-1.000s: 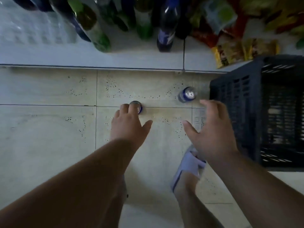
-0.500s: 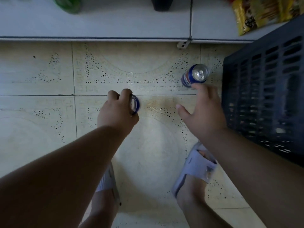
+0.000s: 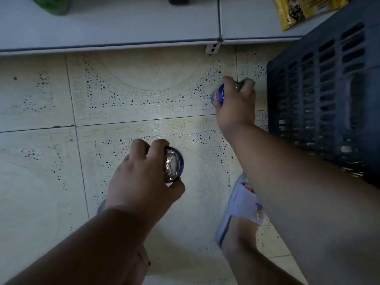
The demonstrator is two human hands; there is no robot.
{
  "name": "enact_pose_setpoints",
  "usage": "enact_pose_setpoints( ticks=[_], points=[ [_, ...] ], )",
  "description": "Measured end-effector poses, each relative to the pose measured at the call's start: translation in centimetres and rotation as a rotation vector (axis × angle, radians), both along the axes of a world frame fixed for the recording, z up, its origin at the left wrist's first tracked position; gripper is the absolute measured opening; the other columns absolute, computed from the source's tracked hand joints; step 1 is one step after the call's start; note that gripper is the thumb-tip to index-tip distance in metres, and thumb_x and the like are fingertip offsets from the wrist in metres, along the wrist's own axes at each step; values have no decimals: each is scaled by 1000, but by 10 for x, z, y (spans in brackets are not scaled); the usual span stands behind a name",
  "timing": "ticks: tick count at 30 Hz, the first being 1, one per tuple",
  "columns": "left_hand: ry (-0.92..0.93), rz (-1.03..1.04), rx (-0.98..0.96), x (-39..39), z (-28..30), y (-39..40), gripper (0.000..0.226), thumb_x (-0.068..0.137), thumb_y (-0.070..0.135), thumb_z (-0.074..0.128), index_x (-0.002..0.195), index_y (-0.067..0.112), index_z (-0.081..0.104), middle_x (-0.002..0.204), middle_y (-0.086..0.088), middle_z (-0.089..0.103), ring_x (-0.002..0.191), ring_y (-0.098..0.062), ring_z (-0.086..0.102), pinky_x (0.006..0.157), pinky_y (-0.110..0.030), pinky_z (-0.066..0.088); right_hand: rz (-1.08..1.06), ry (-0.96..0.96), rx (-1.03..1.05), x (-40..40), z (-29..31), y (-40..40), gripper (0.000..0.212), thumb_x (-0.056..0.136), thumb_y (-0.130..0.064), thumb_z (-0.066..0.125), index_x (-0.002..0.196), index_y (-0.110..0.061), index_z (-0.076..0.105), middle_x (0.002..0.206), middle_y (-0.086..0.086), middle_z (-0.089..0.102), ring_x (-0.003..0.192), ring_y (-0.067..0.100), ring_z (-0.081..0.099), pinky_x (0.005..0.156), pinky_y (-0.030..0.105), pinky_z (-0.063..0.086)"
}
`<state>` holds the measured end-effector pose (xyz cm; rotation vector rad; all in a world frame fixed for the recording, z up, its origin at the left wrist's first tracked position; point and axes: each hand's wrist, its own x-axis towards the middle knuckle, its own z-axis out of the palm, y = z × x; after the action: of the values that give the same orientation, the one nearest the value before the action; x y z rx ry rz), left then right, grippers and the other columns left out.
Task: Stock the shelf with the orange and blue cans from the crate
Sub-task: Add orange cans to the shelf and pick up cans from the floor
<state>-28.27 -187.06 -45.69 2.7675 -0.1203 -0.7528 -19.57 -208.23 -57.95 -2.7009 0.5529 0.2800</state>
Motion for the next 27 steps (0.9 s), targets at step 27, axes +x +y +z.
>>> enact_pose_setpoints(
  ticks=[27],
  points=[
    [-237,-65,-108,53,656,-113,77,62,59,76,127,30,48,114,3,49,99,-23,56,75,-32,42,360,-414,155,-80,793,-115,56,81,-41,69,130,-28,47,119,3,43,102,21,52,85,37,50]
  ],
)
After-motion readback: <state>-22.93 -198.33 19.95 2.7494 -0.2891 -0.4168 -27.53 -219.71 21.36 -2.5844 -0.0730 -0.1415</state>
